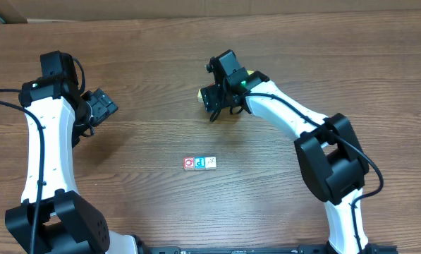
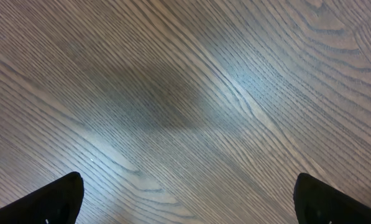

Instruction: Flip 4 blocks

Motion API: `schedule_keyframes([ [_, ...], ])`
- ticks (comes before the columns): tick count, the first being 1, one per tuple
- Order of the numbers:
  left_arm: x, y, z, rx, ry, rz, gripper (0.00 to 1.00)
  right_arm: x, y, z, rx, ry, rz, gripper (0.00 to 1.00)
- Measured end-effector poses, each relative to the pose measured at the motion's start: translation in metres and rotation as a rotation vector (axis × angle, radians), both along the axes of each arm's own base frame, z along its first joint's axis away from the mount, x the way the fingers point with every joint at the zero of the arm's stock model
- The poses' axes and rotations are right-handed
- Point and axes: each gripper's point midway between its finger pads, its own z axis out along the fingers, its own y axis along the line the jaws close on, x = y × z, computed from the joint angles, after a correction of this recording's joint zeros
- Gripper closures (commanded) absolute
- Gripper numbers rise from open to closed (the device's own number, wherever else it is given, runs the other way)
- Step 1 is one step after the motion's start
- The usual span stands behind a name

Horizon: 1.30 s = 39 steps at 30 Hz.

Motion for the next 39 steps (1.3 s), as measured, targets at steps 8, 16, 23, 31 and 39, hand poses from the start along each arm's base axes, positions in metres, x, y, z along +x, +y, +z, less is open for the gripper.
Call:
schedule_keyframes([
  [8,0.0,0.0,0.0,0.0,0.0,0.0,0.0,-0.002,0.004,-0.018,-0.01,0.012,0.009,0.21],
  [16,0.0,0.0,0.0,0.0,0.0,0.0,0.0,0.0,-0.002,-0.015,0.002,0.04,-0.02,0.21],
  [23,0.0,0.0,0.0,0.0,0.0,0.0,0.0,0.024,-0.01,0.021,0.054,-0.012,-0.063,0.2],
  [31,0.0,0.0,0.0,0.0,0.0,0.0,0.0,0.018,-0.012,0.019,0.051,0.008,-0.069,0.17],
  [39,0.0,0.0,0.0,0.0,0.0,0.0,0.0,-0.009,-0.008,-0.013,0.017,0.063,-0.042,0.12],
])
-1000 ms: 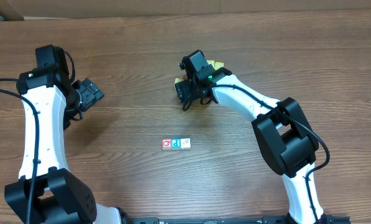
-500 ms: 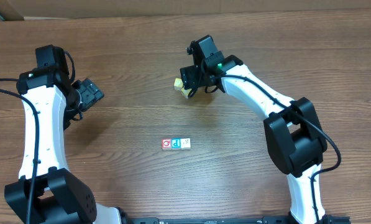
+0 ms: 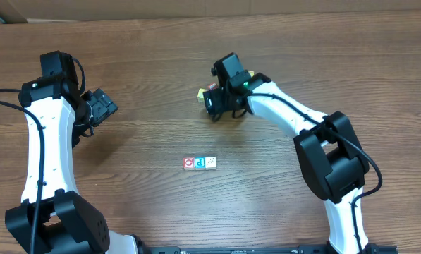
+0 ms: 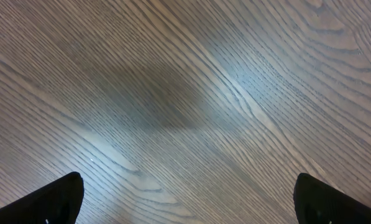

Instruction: Flip 4 blocks

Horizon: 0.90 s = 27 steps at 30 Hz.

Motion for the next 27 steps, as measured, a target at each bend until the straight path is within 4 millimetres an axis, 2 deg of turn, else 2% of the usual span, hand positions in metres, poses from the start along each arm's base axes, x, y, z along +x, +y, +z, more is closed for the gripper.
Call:
schedule_keyframes([
  [5,0.0,0.0,0.0,0.0,0.0,0.0,0.0,-0.008,0.004,-0.01,-0.01,-0.005,0.013,0.12],
  [8,0.0,0.0,0.0,0.0,0.0,0.0,0.0,-0.004,0.005,-0.009,-0.007,-0.023,0.008,0.12],
  [14,0.0,0.0,0.0,0.0,0.0,0.0,0.0,-0.004,-0.006,-0.008,0.008,0.039,-0.049,0.16],
  [20,0.0,0.0,0.0,0.0,0.0,0.0,0.0,0.029,-0.02,0.018,0.073,0.005,-0.139,0.17],
  [27,0.0,0.0,0.0,0.0,0.0,0.0,0.0,0.054,-0.058,0.02,0.083,-0.007,-0.292,0.25],
])
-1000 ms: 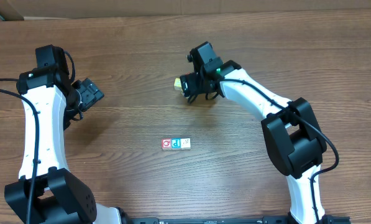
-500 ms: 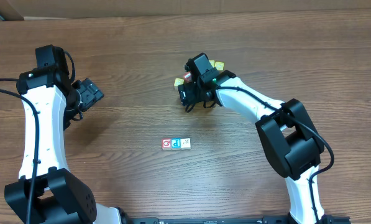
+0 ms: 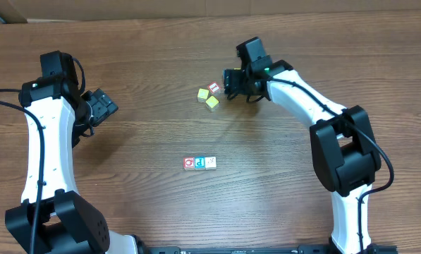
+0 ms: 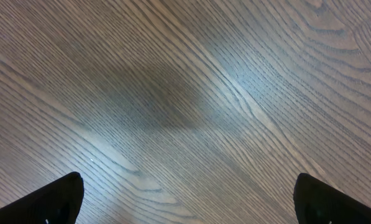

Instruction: Flip 4 blocks

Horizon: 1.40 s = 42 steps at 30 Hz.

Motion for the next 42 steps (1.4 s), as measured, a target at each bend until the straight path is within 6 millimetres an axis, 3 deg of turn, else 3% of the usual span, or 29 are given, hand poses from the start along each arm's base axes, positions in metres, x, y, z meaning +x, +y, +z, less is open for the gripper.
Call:
schedule_keyframes([
  [4,0.0,0.0,0.0,0.0,0.0,0.0,0.0,0.01,-0.003,0.002,0.018,-0.03,-0.058,0.25],
  [14,0.0,0.0,0.0,0.0,0.0,0.0,0.0,0.004,0.004,-0.003,0.006,-0.03,-0.102,0.25],
  [26,0.0,0.0,0.0,0.0,0.0,0.0,0.0,-0.006,-0.004,-0.029,-0.018,-0.026,-0.124,0.25],
  [42,0.0,0.0,0.0,0.0,0.0,0.0,0.0,0.003,-0.001,-0.023,-0.093,-0.119,0.042,0.22],
])
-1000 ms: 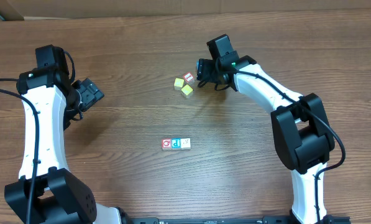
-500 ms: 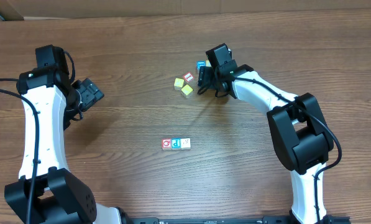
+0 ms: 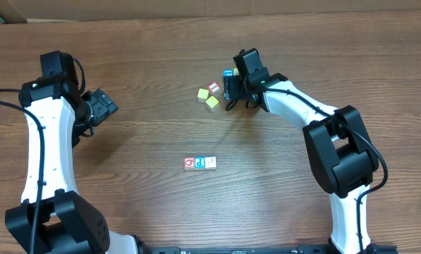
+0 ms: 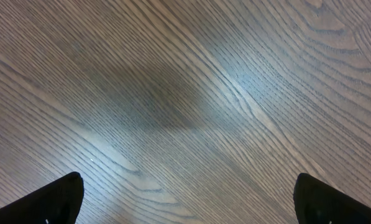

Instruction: Flip 4 blocks

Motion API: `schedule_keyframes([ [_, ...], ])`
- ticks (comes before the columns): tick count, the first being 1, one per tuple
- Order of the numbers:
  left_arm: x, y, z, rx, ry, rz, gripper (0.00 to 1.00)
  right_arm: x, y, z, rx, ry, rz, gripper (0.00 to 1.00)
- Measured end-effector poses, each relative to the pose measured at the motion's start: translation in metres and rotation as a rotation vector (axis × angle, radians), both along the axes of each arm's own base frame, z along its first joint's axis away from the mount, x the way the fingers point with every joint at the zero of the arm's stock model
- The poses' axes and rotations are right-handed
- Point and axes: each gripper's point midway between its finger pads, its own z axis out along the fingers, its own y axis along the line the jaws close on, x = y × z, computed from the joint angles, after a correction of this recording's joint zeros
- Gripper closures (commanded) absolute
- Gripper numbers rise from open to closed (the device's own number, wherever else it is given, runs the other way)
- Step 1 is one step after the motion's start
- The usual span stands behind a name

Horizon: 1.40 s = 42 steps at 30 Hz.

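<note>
Three loose blocks lie at the table's back middle: a yellow block (image 3: pixel 203 93), a red-and-white block (image 3: pixel 214 87) and a yellow-green block (image 3: pixel 212 102). Just right of them, a blue block (image 3: pixel 228 73) shows at the tip of my right gripper (image 3: pixel 230 86); whether the fingers are closed on it is hidden. A row of three blocks (image 3: pixel 200 162) sits nearer the front. My left gripper (image 3: pixel 103 106) hangs far to the left, open over bare wood (image 4: pixel 188 199).
The wooden table (image 3: pixel 139 56) carries nothing else. A cardboard wall (image 3: pixel 217 8) runs along the back edge. My right arm (image 3: pixel 302 113) stretches from the front right toward the loose blocks.
My right gripper has shifted slightly left and down toward the loose blocks, and a blue block now shows at its tip. The left arm has not moved.
My right gripper was over the loose blocks, with only a yellow one showing beside it. It stayed there, slightly lower. Then it stood to their right, with three blocks uncovered. Now it is close by them, a blue block at its tip.
</note>
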Motion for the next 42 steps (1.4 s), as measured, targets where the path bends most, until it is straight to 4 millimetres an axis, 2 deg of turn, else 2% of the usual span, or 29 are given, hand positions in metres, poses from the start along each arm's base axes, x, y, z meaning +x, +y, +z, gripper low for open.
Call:
schedule_keyframes([
  [10,0.0,0.0,0.0,0.0,0.0,0.0,0.0,0.003,0.002,0.003,-0.002,-0.022,0.019,0.22],
  [16,0.0,0.0,0.0,0.0,0.0,0.0,0.0,0.002,0.007,0.003,0.017,-0.018,0.04,0.38],
  [23,0.0,0.0,0.0,0.0,0.0,0.0,0.0,-0.002,0.013,0.003,0.044,-0.002,0.068,0.51],
  [24,0.0,0.0,0.0,0.0,0.0,0.0,0.0,-0.002,0.013,0.003,0.046,-0.001,0.07,0.51],
  [26,0.0,0.0,0.0,0.0,0.0,0.0,0.0,-0.002,0.013,0.003,0.05,0.003,0.066,0.37],
  [28,0.0,0.0,0.0,0.0,0.0,0.0,0.0,-0.002,0.014,0.003,0.051,0.0,0.068,0.32],
  [37,0.0,0.0,0.0,0.0,0.0,0.0,0.0,0.002,0.014,0.005,0.038,-0.027,0.062,0.35],
  [41,0.0,0.0,0.0,0.0,0.0,0.0,0.0,0.002,0.011,0.001,0.012,-0.045,0.045,0.4],
  [42,0.0,0.0,0.0,0.0,0.0,0.0,0.0,0.002,0.009,0.0,0.004,-0.044,0.041,0.46],
])
